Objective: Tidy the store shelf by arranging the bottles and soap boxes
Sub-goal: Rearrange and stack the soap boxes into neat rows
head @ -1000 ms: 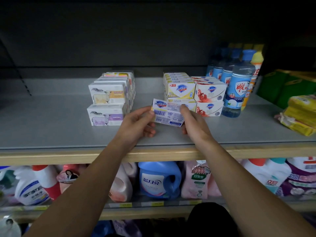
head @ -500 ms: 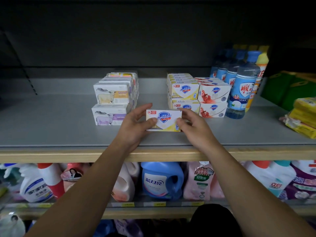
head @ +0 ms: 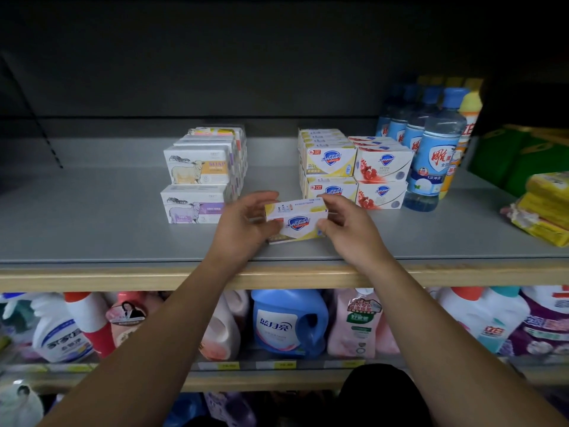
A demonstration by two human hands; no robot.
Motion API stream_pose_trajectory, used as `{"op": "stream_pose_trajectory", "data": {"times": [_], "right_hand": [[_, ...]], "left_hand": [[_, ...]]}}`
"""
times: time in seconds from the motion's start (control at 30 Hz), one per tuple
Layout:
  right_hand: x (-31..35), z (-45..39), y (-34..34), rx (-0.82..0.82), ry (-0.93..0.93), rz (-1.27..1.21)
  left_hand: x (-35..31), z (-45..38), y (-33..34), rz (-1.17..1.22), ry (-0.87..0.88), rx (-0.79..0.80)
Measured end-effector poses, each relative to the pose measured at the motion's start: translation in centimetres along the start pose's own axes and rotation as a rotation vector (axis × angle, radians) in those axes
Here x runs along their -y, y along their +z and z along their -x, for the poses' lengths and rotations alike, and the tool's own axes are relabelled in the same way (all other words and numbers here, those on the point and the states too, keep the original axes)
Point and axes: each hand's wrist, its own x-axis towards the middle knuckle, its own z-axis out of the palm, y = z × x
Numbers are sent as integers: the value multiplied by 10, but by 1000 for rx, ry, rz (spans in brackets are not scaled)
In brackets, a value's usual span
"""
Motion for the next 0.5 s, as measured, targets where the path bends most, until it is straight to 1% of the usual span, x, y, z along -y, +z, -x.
{"op": "stream_pose_trajectory", "data": {"times": [0.1,0.23,0.3,0.37,0.4,0.5], "right_hand": [[0,-2,1,-3,35,47],[3,-5,-2,-83,75,-72],[8,-6,-8,-120,45,-59],[12,-12,-20,-190,-26,41],[15,-16,-29,-238,-78,133],[22,-37,-59,-341,-241,545]], "left_hand": [[-1,-2,2,-166,-36,-3],[-1,-7,0,-349,-36,-9],[-3,-10,-2,-415,-18,-8],[-5,-17,-4,-437,2,-30],[-8,-22,-4,-433,14,-42],[-16,-42,2,-424,51,-90]]}}
